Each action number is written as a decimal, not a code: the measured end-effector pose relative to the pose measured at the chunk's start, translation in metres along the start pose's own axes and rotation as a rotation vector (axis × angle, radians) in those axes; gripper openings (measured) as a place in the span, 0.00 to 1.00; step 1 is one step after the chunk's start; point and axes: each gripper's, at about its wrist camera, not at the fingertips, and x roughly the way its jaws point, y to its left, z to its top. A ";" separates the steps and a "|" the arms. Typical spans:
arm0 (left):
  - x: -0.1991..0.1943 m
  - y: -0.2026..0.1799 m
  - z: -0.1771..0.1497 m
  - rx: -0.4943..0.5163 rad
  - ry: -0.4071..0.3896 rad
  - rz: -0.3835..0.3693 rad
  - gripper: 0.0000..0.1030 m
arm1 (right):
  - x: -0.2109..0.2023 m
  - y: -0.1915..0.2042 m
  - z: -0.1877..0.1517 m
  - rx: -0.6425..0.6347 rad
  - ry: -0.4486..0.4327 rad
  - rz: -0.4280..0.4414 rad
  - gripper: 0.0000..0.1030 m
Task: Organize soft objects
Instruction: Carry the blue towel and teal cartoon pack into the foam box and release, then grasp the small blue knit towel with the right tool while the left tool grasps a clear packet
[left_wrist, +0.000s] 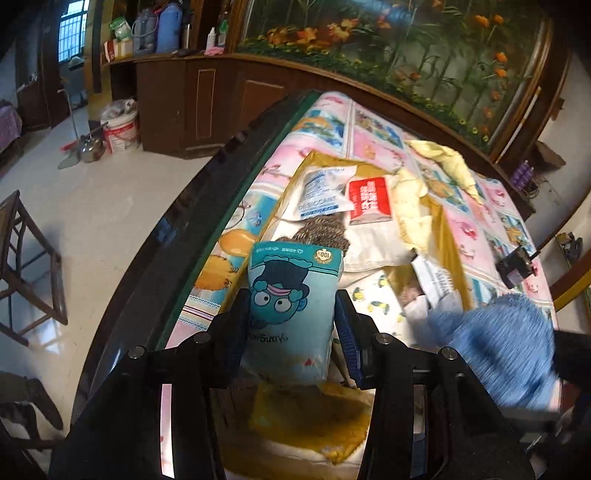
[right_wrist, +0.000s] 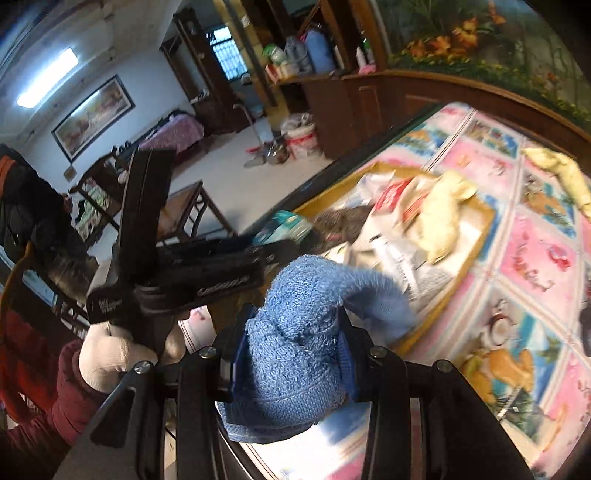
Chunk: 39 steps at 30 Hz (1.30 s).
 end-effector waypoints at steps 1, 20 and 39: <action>0.001 0.000 -0.001 -0.001 0.003 0.001 0.45 | 0.010 0.001 0.000 -0.001 0.022 0.002 0.39; -0.078 -0.041 -0.006 0.041 -0.257 0.314 0.66 | 0.043 0.029 -0.015 -0.197 0.060 -0.131 0.64; -0.108 -0.079 -0.031 0.096 -0.326 0.419 0.68 | -0.031 0.011 -0.045 -0.088 -0.111 -0.121 0.64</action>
